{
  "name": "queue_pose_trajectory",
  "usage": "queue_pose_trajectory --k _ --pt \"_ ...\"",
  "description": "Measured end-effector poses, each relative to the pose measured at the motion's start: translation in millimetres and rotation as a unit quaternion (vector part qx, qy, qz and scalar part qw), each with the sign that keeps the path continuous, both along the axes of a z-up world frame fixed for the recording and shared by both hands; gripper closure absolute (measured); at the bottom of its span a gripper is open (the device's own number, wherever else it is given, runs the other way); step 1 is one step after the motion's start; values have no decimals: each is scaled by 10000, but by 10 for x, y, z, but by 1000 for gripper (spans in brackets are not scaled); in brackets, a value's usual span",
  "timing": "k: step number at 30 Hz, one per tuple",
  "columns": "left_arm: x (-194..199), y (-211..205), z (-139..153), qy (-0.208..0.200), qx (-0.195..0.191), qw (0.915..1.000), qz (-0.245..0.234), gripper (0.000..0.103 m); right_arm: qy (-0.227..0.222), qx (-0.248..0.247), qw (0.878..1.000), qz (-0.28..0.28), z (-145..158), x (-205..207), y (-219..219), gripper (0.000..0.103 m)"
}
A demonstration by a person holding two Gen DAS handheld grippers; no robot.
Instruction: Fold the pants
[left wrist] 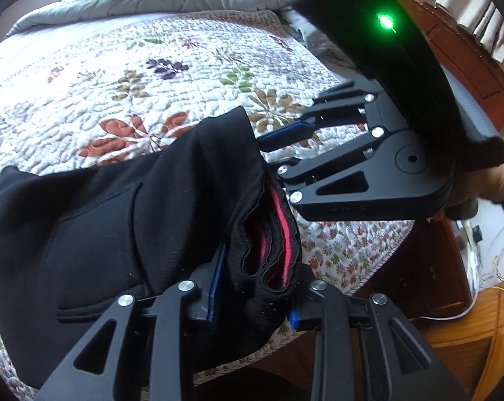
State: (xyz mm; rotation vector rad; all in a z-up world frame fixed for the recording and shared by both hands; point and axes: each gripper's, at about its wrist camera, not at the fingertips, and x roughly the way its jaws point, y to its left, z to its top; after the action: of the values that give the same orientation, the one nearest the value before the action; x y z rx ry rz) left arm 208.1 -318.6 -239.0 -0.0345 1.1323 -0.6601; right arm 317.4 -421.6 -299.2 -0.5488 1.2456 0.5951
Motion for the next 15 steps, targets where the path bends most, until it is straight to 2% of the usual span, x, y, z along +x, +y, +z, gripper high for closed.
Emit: queue_pose_trajectory --k 2,5,7,8,9,10,11,12,13,14,15 --pt "1 40 -11 43 -158 9999 -37 69 19 44 9997 -232 -10 -40 -74 67" --pt "-17 115 17 146 -438 9989 -97 61 127 200 9972 -712 -7 -97 -228 59" --pt "-45 238 94 192 -732 9969 -191 52 282 322 9904 -1318 -35 -112 -410 53" --pt "-67 319 154 192 -899 9955 -230 42 460 544 9805 -1829 -59 -120 -561 50" --pt "-88 388 206 179 -1016 9944 -224 34 605 834 9684 -2270 -75 -137 -697 48" --pt "-98 511 269 184 -1192 9925 -179 32 734 1185 9536 -2667 -85 -172 -823 47" --pt "-95 589 302 213 -1315 9909 -171 30 906 1789 9292 -3104 -92 -239 -971 41" --pt "-81 727 345 248 -1495 9883 -176 29 1075 2447 8995 -3456 -108 -323 -1086 33" --pt "-52 884 377 218 -1583 9871 -106 29 1205 2888 8770 -3647 -134 -386 -1144 28" --pt "-7 1036 393 160 -1627 9865 19 27 1404 3394 8479 -3823 -191 -469 -1179 21" --pt "46 1185 393 128 -1675 9857 150 24 1532 3751 8274 -3888 -242 -530 -1178 20"
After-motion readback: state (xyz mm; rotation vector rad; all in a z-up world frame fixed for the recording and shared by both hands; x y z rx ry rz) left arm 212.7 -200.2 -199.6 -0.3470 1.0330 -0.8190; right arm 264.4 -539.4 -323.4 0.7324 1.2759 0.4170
